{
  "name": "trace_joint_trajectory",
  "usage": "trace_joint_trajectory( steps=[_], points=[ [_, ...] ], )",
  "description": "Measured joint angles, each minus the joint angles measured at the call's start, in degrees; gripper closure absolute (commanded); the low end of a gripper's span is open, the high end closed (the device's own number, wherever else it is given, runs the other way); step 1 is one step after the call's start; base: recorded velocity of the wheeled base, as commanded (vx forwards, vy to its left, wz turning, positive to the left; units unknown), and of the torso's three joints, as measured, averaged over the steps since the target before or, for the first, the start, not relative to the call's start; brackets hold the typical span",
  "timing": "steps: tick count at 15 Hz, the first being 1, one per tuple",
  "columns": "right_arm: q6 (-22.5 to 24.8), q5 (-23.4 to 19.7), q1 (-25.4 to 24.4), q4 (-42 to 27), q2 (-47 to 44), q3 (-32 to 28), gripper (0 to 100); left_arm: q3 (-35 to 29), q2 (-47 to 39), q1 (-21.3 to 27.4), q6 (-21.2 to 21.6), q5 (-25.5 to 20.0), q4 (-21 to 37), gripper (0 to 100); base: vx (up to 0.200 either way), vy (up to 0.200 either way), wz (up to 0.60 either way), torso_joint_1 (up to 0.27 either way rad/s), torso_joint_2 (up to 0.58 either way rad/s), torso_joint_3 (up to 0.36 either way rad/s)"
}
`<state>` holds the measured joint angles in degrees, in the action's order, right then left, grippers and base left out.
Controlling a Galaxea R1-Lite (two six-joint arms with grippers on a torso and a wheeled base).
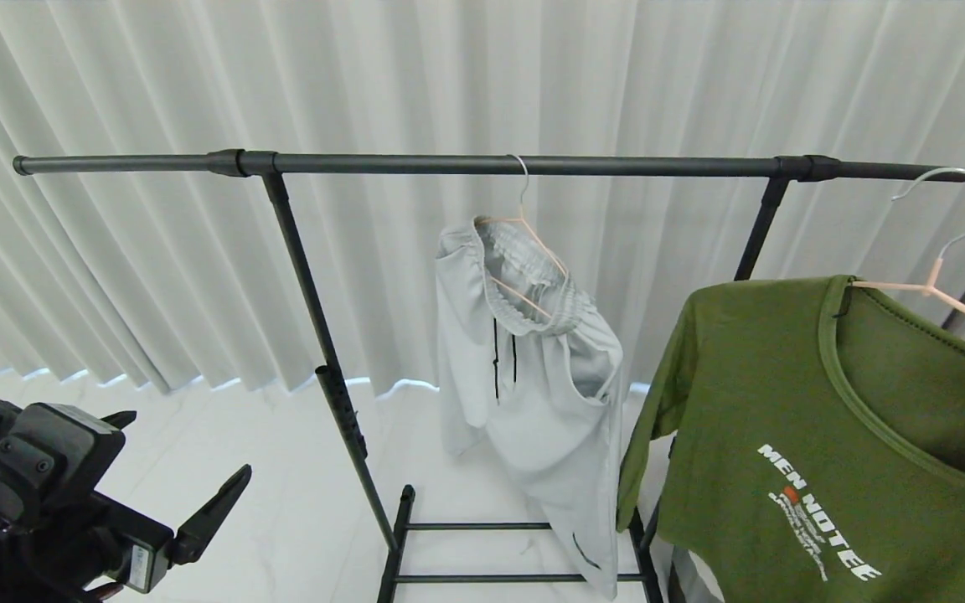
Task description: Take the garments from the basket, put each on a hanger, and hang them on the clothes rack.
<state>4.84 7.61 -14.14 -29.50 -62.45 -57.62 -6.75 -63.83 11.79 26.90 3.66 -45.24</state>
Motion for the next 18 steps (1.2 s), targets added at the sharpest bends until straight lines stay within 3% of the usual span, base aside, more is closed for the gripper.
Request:
trace_joint_trajectory(
  steps=[6, 10, 18],
  points=[
    [0.16, -0.88, -0.07, 0.68, -1.00, -0.20, 100, -0.21, -0.04, 0.00, 0.07, 0.01, 0.00, 0, 0.200, 0.000, 0.00, 0.003, 0.00, 0.003],
    [0.02, -1.12, -0.10, 5.17, -3.69, 0.10, 100, -1.87, -1.16, 0.00, 0.11, 0.00, -0.05, 0, 0.200, 0.000, 0.00, 0.004, 0.00, 0.000],
    [-0.13, -0.96, -0.02, 14.97, -12.96, -0.04, 100, -2.41, -1.77, 0.02, 0.43, 0.00, 0.00, 0, 0.000, 0.000, 0.00, 0.000, 0.00, 0.000]
  ],
)
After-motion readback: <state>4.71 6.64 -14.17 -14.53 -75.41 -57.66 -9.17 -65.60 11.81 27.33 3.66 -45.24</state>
